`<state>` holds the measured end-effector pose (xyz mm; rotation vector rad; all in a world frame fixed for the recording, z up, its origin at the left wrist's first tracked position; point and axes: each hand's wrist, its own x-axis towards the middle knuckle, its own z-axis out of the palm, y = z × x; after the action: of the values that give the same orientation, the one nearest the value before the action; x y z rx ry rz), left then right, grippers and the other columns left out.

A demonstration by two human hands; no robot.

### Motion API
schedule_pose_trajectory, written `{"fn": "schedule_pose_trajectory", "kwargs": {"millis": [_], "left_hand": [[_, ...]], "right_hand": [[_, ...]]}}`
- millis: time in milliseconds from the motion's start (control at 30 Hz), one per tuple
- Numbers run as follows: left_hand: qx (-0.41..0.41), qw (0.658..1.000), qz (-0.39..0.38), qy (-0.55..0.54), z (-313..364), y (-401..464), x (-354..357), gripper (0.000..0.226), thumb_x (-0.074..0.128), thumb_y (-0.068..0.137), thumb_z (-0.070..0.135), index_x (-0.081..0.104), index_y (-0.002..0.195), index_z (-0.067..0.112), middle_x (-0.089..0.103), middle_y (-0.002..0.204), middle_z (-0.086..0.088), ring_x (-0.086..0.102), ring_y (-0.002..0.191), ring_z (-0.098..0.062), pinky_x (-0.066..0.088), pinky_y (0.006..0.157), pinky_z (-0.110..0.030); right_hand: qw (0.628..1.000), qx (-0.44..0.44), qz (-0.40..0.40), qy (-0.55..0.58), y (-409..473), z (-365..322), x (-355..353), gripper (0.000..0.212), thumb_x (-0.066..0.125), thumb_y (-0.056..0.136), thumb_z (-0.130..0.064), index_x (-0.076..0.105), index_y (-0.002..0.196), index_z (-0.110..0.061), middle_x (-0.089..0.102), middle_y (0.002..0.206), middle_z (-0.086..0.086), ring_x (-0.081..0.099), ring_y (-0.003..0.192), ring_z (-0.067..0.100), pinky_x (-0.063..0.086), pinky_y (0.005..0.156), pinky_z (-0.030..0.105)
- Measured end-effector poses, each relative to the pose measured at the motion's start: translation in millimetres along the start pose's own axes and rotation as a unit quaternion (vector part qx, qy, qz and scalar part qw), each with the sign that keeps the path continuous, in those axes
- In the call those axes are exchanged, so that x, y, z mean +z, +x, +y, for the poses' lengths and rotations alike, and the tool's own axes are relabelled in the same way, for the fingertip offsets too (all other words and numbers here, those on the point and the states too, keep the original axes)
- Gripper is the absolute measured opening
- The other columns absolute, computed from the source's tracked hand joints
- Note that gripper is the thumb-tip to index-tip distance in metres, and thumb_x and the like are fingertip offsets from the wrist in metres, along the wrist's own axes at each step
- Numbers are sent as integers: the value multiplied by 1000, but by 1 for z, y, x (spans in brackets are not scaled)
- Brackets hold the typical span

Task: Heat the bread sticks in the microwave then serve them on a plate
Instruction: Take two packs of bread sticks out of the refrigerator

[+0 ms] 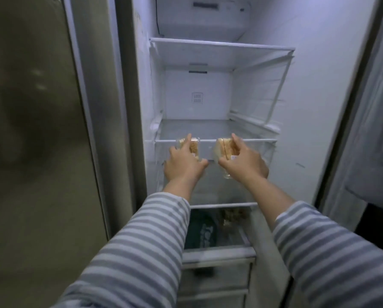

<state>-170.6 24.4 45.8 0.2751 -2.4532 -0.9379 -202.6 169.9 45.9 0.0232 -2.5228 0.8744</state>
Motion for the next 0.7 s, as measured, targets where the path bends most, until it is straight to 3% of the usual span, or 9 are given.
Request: {"fn": "schedule_pose_trajectory", "kwargs": {"millis": [233,400,600,700], "left_hand": [[-82,995,-46,37,-32,-128,4,80,67,81,43,19,145,47,37,142,-9,48,122,-33,46,92,-46],[-133,986,-90,51,-70,-208,-1,81,64,80,43,18,146,49,32,147,-7,49,121,-34,45,91,-42],[-186,972,-121,73,-119,-286,-25,77,61,83,43,18,145,49,32,147,-8,50,122,-34,44,94,-41],[-217,964,-130,82,-143,-318,-44,79,63,83,43,15,146,50,29,150,-9,47,125,-35,42,96,-42]], "right_hand": [[996,24,-75,-28,-126,40,0,77,62,79,-55,24,146,-47,54,133,2,54,117,28,44,88,38],[987,43,-148,-43,-204,58,10,76,58,77,-62,24,144,-50,56,130,4,55,116,30,45,90,39],[977,35,-203,-46,-288,55,30,73,51,80,-69,22,144,-50,55,126,5,55,114,28,44,90,38],[973,20,-223,-52,-326,40,41,77,59,79,-61,20,145,-50,57,126,4,57,109,28,50,88,40]]}}
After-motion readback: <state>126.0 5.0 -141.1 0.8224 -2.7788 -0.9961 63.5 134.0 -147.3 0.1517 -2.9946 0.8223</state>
